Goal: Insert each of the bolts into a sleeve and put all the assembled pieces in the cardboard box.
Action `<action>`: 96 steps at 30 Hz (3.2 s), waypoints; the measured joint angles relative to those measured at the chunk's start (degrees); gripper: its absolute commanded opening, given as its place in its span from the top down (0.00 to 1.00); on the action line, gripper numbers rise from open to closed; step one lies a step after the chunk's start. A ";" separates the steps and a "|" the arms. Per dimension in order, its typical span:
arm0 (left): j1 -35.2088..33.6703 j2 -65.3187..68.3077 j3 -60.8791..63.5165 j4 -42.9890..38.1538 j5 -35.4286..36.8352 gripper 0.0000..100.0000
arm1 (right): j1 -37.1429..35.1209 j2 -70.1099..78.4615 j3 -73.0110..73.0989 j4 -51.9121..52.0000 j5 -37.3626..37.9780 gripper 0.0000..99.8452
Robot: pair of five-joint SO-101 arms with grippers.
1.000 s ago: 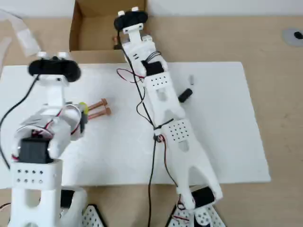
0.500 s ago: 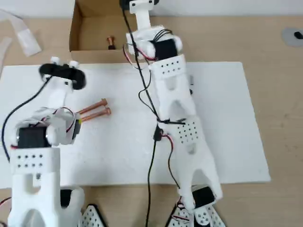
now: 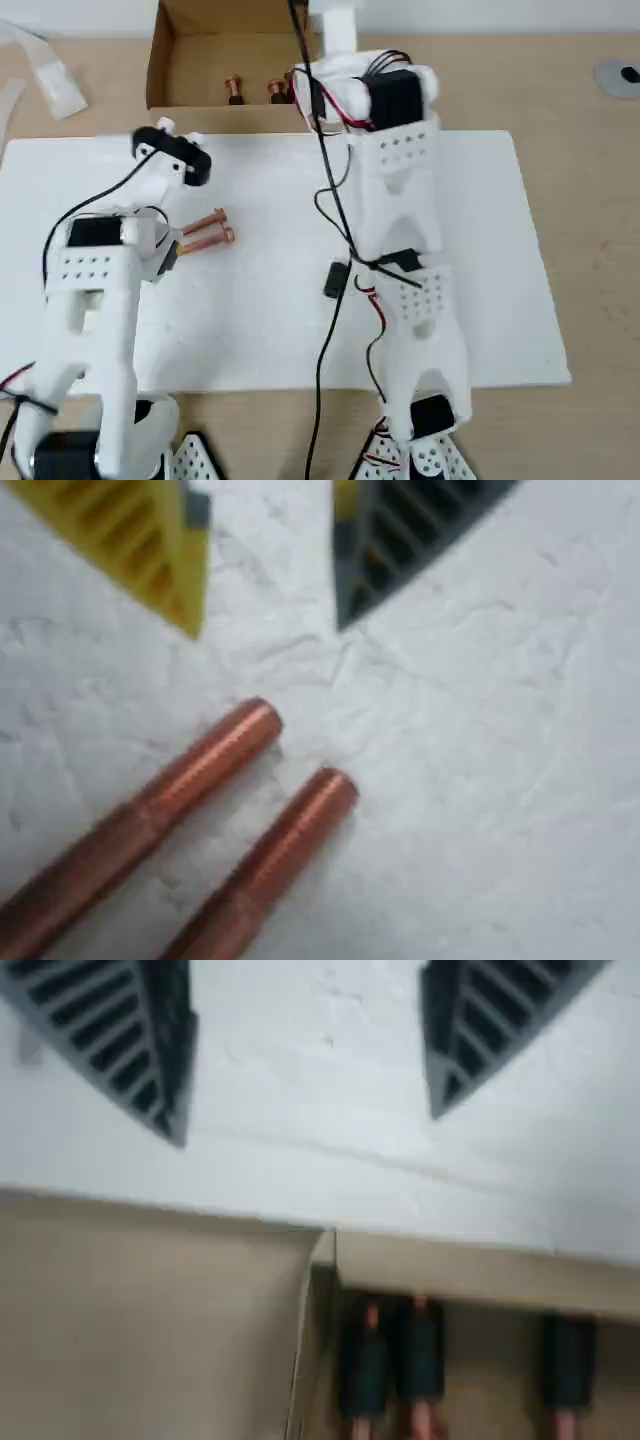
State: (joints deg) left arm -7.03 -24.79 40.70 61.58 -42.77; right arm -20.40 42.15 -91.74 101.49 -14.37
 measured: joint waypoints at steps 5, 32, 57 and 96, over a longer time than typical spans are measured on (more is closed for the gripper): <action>0.00 2.64 0.00 -0.44 -3.78 0.90 | 0.00 -12.13 14.59 0.00 -0.88 0.81; 8.00 20.48 -8.18 -15.65 -4.92 0.91 | 5.10 -66.02 103.91 -7.38 -7.56 0.81; 8.35 38.59 -22.95 -7.91 -4.92 0.99 | 5.10 -69.80 105.14 -7.38 -7.56 0.81; 6.15 -11.52 -43.87 34.20 12.13 0.99 | -5.98 -69.80 133.19 -33.05 -28.48 0.81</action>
State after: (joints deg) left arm -0.88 -36.31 -3.16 95.78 -30.64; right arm -26.37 -27.65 41.45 68.44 -42.86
